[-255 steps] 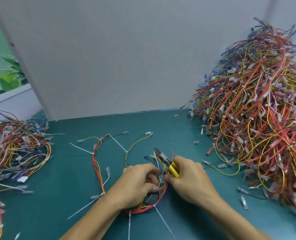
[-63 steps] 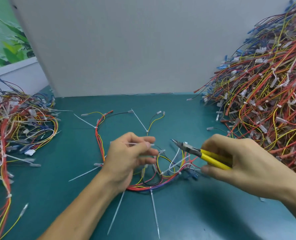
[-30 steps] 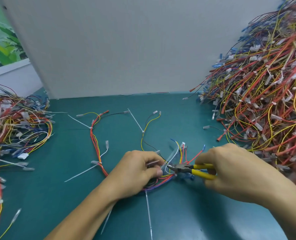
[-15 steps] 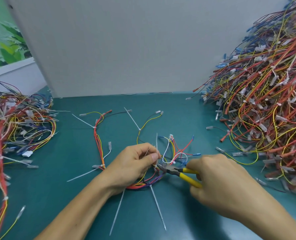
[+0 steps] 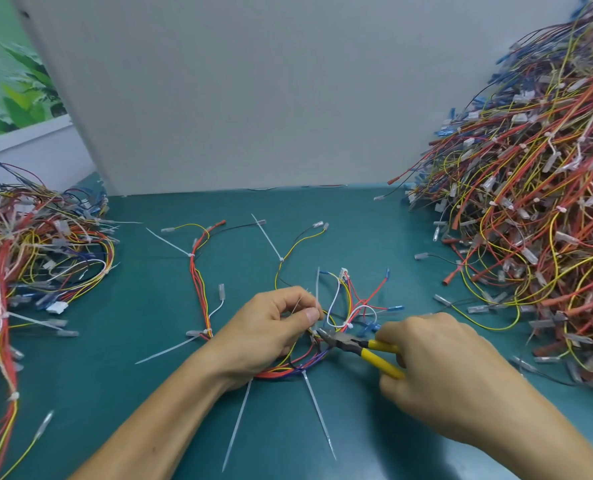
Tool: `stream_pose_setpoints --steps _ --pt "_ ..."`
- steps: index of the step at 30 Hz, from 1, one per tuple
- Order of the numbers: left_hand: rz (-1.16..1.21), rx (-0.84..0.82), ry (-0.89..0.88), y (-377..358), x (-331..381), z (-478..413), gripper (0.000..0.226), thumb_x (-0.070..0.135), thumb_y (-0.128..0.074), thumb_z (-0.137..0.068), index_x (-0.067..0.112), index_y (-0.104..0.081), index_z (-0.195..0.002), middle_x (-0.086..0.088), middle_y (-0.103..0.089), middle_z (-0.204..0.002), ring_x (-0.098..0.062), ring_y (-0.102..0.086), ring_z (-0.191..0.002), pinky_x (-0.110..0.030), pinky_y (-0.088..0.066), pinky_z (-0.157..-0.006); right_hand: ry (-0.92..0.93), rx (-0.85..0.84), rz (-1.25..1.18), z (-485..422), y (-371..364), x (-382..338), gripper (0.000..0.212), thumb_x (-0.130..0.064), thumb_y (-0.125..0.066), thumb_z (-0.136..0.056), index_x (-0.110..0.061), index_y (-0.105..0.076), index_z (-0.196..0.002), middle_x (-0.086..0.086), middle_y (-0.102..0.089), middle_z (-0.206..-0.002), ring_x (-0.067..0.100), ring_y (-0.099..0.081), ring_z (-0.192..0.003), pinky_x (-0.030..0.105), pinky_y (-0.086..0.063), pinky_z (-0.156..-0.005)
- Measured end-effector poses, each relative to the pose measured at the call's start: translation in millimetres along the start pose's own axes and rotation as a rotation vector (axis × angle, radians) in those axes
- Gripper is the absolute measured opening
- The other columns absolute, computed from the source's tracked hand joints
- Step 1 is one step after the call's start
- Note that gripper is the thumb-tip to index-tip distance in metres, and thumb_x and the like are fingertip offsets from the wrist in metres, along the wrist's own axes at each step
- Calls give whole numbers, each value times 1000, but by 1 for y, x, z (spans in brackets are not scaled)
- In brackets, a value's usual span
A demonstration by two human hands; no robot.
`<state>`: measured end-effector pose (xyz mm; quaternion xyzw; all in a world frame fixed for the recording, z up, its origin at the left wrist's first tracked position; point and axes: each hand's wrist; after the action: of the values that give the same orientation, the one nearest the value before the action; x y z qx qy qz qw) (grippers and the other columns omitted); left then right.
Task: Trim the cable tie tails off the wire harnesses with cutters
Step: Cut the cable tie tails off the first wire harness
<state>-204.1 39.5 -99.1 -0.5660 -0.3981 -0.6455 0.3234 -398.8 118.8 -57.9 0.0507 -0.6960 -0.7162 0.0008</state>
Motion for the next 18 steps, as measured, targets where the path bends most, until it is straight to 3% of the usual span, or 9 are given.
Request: stream_pose_setpoints --steps 7,18 --pt "-30 -7 -14 -1 1 1 13 8 -52 -96 8 -60 -86 12 -40 -51 -11 -20 -47 -25 -14 -45 4 14 -8 -3 -3 -3 19 -41 -50 -79 -27 -51 -93 -6 -46 -77 27 -45 -78 30 -34 -60" --pt "-40 2 -16 -2 3 1 15 7 -52 -97 10 -60 -84 12 -41 -50 -10 -21 -46 -24 -14 -45 24 22 86 -6 -4 -3 17 -37 -50 -81 -26 -52 -94 -5 -37 -68 30 -43 -76 29 -32 -57"
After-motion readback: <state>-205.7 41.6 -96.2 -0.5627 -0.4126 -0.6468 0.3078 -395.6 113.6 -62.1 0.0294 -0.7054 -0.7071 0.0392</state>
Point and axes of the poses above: each hand's wrist, its own z-axis away from the middle knuckle, its own y-axis out of the back of the hand, x = y × z
